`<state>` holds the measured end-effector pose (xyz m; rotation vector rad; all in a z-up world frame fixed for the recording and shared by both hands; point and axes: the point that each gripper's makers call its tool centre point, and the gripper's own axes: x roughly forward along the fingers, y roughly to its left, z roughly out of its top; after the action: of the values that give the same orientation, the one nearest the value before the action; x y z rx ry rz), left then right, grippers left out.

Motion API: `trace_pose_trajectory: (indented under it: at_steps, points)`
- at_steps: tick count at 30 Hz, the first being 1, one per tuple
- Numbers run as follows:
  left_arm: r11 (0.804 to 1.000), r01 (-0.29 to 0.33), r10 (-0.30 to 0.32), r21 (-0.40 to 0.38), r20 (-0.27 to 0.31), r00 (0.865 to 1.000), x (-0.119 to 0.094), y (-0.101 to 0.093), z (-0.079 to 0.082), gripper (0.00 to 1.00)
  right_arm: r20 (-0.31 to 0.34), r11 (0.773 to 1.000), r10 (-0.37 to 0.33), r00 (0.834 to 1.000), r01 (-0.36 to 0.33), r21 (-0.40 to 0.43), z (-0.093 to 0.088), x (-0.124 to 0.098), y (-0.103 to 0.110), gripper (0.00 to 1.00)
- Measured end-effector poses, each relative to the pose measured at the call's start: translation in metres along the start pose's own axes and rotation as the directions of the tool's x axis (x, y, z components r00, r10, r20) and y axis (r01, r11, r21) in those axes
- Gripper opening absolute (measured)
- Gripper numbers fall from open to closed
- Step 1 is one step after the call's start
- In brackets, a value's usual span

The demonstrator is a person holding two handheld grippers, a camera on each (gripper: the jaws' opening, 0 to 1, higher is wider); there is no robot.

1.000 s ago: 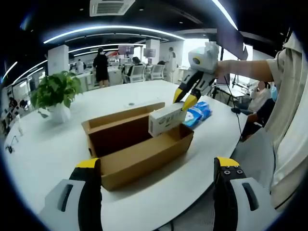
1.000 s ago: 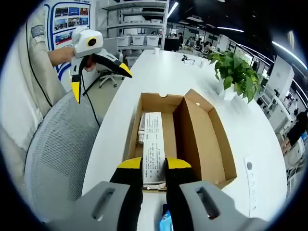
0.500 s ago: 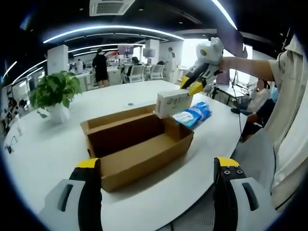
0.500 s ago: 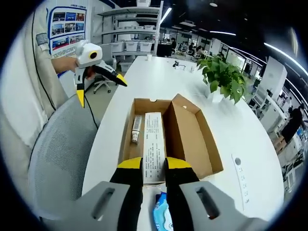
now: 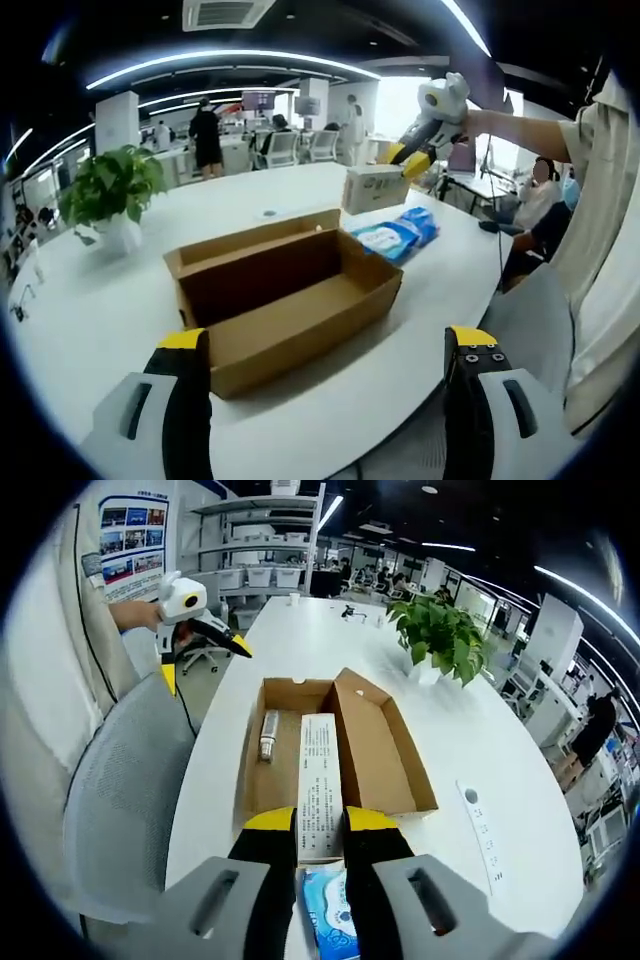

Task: Operate the shoe box by opening the lid, removing the specified soft item, and placing it in the target area until the item is outside and the box remains undamaged.

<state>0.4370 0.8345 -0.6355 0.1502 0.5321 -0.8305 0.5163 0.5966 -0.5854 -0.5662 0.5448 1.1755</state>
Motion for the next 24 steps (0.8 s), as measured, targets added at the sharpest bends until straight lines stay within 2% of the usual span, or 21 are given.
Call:
trace_pose_trajectory:
  at_steps: [8,24]
  points:
    - [1.0,-0.001,0.001,0.003,-0.006,1.0,0.002,0.002,0.001,1.0,-0.015,1.0,-0.018,1.0,0.018,0.008,-0.01,-0.015,-0.01,0.14]
    - [1.0,-0.012,0.012,0.006,-0.027,1.0,0.005,0.006,0.0,1.0,-0.064,0.997,-0.065,0.996,0.067,0.037,-0.044,-0.04,-0.041,0.14]
